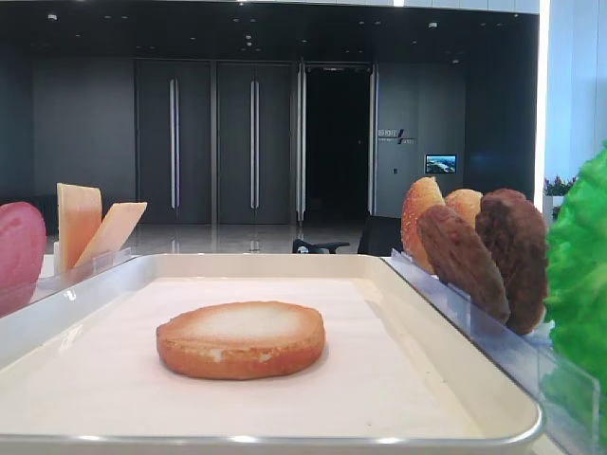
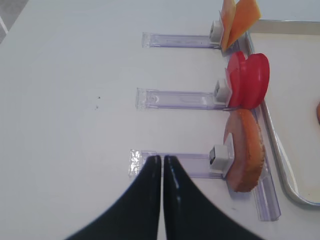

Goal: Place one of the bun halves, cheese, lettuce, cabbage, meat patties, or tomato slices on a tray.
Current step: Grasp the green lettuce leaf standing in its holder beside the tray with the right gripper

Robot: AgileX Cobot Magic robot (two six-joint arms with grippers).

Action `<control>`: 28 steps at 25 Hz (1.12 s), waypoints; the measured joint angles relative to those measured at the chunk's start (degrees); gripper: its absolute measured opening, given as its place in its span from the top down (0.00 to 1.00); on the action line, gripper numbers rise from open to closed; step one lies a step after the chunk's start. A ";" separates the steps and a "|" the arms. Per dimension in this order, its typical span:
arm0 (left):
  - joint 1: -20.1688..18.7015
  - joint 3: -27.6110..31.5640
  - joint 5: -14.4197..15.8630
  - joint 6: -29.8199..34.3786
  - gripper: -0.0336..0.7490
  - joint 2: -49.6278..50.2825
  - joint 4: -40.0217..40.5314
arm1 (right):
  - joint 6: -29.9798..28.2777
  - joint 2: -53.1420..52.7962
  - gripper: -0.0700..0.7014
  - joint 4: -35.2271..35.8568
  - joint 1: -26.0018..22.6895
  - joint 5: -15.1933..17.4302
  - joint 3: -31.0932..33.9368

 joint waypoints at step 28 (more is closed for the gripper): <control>0.00 0.00 0.04 0.00 0.96 0.00 0.00 | -0.71 35.72 0.44 1.82 0.00 4.55 -5.57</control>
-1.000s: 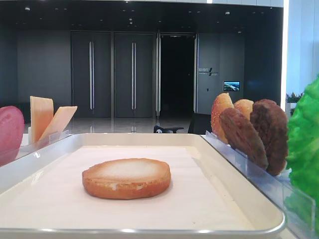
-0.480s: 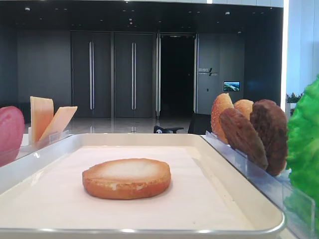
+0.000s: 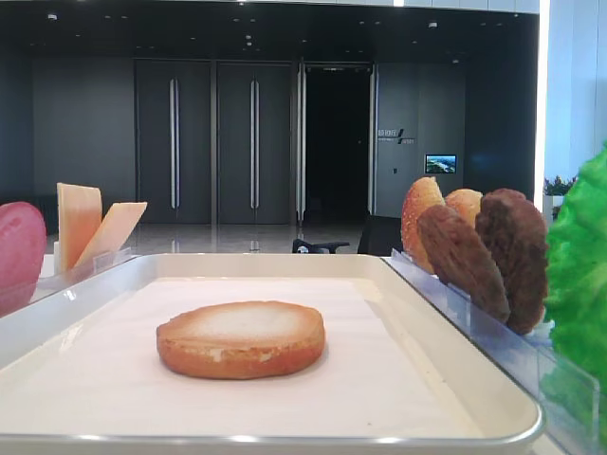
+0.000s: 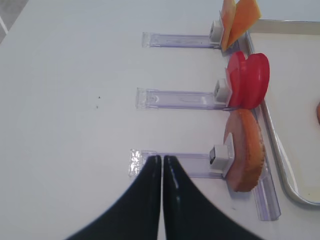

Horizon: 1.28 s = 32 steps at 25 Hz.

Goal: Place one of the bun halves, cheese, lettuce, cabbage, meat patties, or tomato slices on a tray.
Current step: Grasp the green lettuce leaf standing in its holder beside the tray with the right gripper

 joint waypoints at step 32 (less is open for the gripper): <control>0.00 0.00 0.00 0.00 0.96 0.00 0.00 | 30.46 29.89 0.44 7.39 38.45 -8.75 -14.74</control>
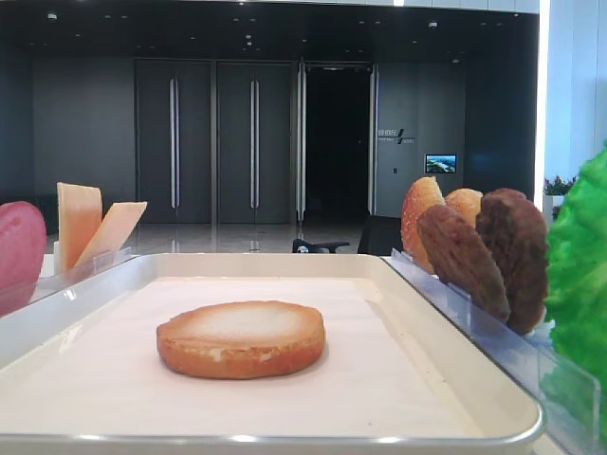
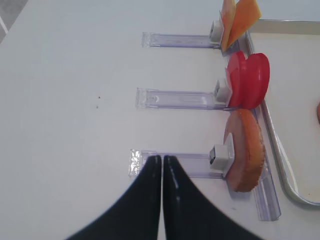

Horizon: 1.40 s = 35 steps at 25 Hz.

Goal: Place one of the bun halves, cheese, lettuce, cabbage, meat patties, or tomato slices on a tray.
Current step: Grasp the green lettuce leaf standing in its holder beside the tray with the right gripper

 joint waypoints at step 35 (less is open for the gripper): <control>0.00 0.00 0.00 0.00 0.96 0.00 0.00 | -1.51 9.04 0.87 -3.22 0.42 -1.94 -0.11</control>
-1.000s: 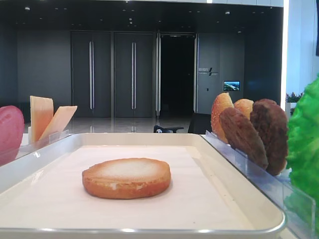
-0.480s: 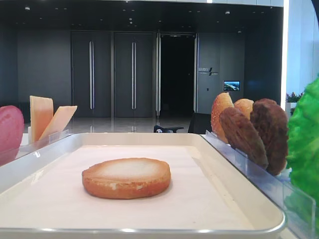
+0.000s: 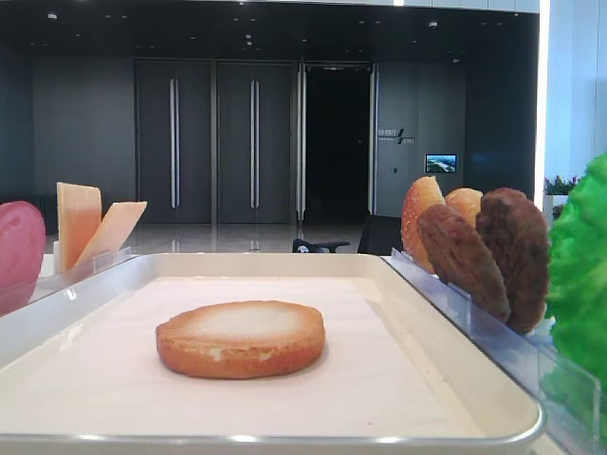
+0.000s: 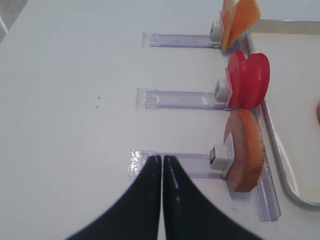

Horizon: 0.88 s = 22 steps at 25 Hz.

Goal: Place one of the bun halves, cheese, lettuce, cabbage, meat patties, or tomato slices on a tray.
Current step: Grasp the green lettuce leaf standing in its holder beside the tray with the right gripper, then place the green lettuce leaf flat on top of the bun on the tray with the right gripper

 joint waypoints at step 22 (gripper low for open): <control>0.00 0.00 0.00 0.00 0.96 0.00 0.00 | -31.72 -3.20 0.87 32.67 0.06 -11.36 -8.71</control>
